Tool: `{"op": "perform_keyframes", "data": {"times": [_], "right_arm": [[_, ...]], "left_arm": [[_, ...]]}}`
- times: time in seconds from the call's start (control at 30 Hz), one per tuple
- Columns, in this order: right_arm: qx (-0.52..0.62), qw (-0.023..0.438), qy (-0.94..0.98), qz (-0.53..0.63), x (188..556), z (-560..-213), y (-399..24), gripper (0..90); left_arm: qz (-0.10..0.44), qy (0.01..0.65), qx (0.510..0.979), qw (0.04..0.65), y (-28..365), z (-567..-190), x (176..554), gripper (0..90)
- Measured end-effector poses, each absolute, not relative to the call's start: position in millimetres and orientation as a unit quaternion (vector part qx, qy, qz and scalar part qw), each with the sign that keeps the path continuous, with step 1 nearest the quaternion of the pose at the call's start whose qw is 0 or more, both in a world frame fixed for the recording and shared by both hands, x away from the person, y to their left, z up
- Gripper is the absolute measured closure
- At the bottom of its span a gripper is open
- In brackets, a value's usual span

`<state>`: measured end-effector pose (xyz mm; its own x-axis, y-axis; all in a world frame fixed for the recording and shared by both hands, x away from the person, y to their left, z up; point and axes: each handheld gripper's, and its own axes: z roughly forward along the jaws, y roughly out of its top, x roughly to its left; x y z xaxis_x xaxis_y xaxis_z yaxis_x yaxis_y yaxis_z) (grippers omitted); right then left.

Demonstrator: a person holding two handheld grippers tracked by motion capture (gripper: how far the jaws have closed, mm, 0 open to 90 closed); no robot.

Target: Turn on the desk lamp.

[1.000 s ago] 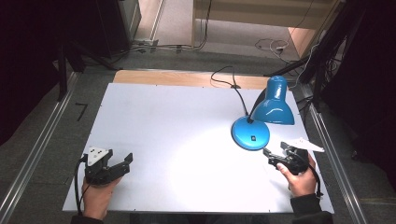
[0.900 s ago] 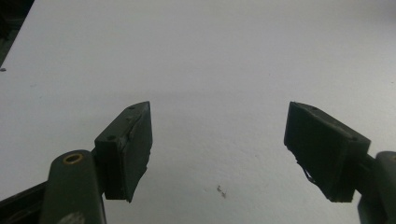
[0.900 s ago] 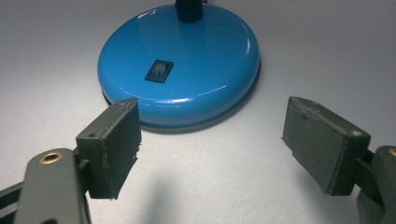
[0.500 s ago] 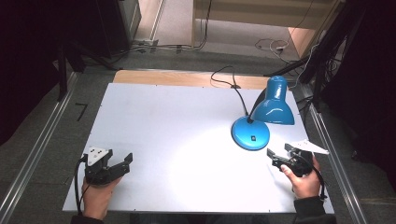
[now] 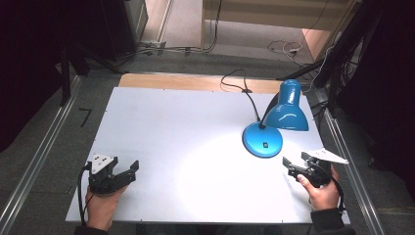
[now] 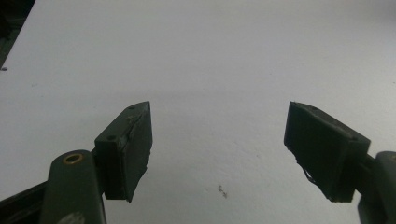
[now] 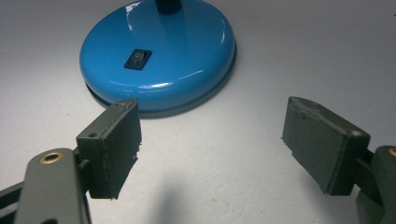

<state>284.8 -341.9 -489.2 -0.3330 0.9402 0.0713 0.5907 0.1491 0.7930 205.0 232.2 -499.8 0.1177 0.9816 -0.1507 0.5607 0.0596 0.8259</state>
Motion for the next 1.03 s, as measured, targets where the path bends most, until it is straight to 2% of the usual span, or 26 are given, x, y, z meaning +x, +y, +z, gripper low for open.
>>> {"op": "perform_keyframes", "data": {"times": [0.83, 1.03], "right_arm": [[0.546, 0.247, 0.714, 0.363, 271.3, -490.2, -364.6, 18.3], [0.571, 0.263, 0.706, 0.326, 281.6, -504.3, -372.9, 16.9]], "left_arm": [[0.265, 0.608, 0.633, 0.398, 232.1, -500.2, 205.3, 24.2], [0.264, 0.607, 0.634, 0.399, 230.5, -500.2, 206.3, 24.2]]}}
